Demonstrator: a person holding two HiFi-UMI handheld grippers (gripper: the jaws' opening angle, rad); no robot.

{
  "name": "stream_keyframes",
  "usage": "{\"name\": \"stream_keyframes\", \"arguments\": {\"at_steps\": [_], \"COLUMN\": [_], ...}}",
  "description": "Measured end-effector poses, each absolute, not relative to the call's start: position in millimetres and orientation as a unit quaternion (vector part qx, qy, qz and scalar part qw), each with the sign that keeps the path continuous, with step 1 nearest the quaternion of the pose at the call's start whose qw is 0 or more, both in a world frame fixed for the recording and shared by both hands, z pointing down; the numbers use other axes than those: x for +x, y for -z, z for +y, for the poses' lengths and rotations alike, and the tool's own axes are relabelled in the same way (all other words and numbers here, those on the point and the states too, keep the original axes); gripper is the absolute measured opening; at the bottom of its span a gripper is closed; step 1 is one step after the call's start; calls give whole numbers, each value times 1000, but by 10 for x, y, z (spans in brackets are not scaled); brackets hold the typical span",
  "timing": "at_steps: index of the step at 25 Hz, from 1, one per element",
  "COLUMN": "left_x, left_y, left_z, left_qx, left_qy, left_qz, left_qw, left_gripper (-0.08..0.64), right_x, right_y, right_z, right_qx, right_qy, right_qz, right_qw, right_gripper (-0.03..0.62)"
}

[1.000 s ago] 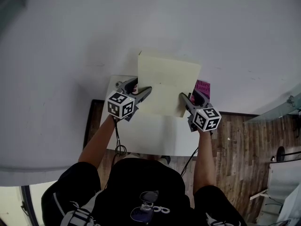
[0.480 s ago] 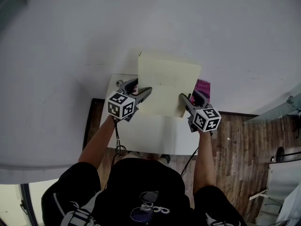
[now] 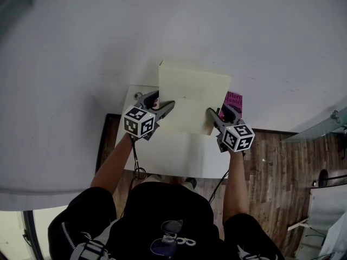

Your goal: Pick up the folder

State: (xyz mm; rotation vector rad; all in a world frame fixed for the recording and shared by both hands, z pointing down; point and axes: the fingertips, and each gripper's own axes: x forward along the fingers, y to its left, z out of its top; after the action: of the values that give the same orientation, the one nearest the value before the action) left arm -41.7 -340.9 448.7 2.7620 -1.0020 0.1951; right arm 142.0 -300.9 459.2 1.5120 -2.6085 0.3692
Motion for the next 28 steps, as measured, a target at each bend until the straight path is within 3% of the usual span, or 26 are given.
{"name": "stream_keyframes", "arguments": {"at_steps": [28], "left_x": [-393], "left_y": [-4556], "left_z": [-3411], "left_qx": [934], "left_qy": [-69], "left_qz": [-335], "left_qw": [108], "left_gripper": [314], "right_x": [1442], "right_y": [-4674], "right_z": [-2995], "right_qx": [504], "right_qy": [-122], "right_qz": [-853], "right_qw": [63], "right_gripper": [259]}}
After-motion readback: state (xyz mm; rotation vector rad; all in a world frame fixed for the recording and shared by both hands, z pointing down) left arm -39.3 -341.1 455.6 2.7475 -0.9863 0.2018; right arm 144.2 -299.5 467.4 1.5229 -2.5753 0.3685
